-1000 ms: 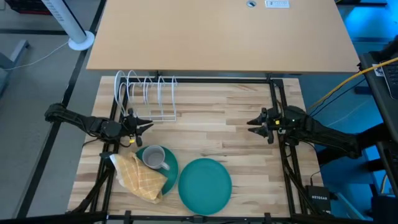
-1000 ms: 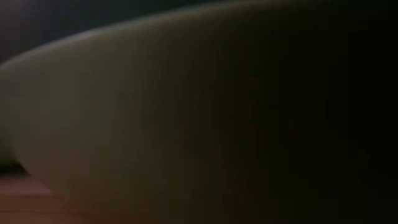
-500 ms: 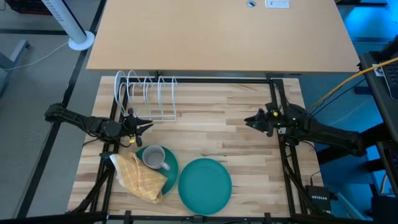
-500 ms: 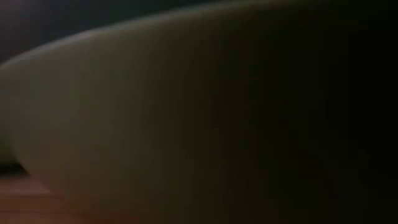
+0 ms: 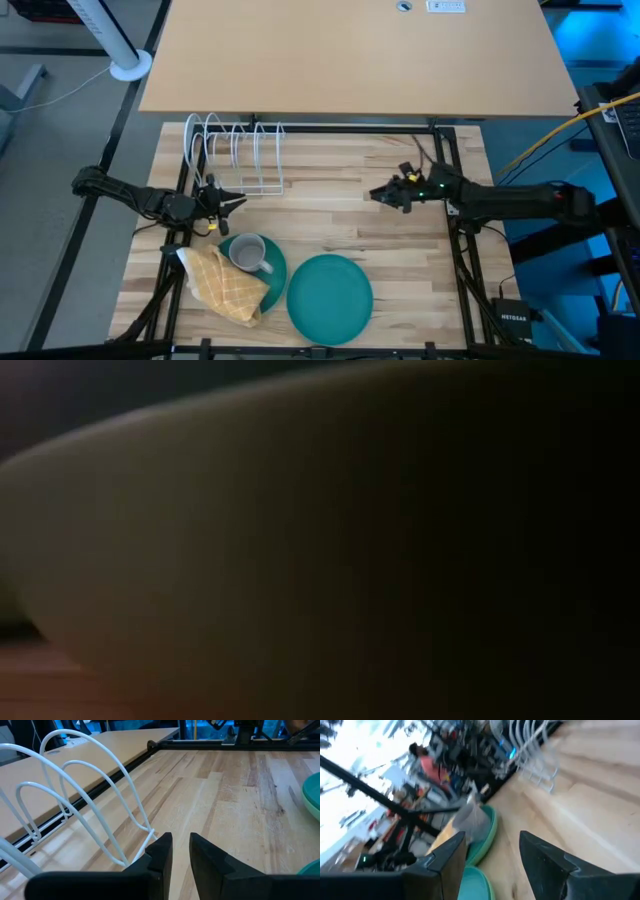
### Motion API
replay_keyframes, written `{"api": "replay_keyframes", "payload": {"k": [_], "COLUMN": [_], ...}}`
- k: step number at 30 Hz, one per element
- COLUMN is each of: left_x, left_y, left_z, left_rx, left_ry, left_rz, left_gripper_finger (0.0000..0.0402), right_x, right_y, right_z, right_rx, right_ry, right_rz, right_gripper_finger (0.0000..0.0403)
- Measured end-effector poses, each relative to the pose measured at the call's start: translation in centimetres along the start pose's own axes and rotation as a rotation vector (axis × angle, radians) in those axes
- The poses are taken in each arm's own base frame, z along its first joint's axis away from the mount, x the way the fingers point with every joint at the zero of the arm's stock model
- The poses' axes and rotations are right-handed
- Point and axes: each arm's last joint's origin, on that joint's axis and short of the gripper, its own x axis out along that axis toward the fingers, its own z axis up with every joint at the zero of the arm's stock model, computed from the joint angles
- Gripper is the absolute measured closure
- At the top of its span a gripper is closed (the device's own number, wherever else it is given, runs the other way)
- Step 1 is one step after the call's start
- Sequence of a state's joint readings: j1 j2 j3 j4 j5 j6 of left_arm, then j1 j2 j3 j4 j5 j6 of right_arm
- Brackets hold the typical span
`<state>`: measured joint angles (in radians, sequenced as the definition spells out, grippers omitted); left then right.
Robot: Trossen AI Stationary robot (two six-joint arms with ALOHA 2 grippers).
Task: Sort dishes
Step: Put the right dark green plate into the dish rack
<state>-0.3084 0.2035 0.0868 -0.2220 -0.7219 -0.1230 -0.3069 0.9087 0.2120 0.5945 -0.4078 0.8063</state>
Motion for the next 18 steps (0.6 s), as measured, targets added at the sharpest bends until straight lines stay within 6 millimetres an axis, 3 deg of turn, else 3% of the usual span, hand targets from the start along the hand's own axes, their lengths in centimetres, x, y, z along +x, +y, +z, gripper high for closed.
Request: {"api": "replay_keyframes", "payload": {"k": [6,18], "left_x": [0.0,0.0], "left_y": [0.0,0.0], "left_z": [0.0,0.0], "left_rx": [0.0,0.0], "left_ry": [0.0,0.0], "left_rz": [0.0,0.0], "left_gripper_finger": [0.0343,0.0343], "right_x": [3.7,11.9], "right_y": [0.2,3.8], "right_z": [-0.5,-3.3], "right_rx": [-0.072,-0.424], "right_ry": [0.217,0.551], "right_rz": [0.018,-0.15], "right_gripper_finger": [0.0212,0.0212]}}
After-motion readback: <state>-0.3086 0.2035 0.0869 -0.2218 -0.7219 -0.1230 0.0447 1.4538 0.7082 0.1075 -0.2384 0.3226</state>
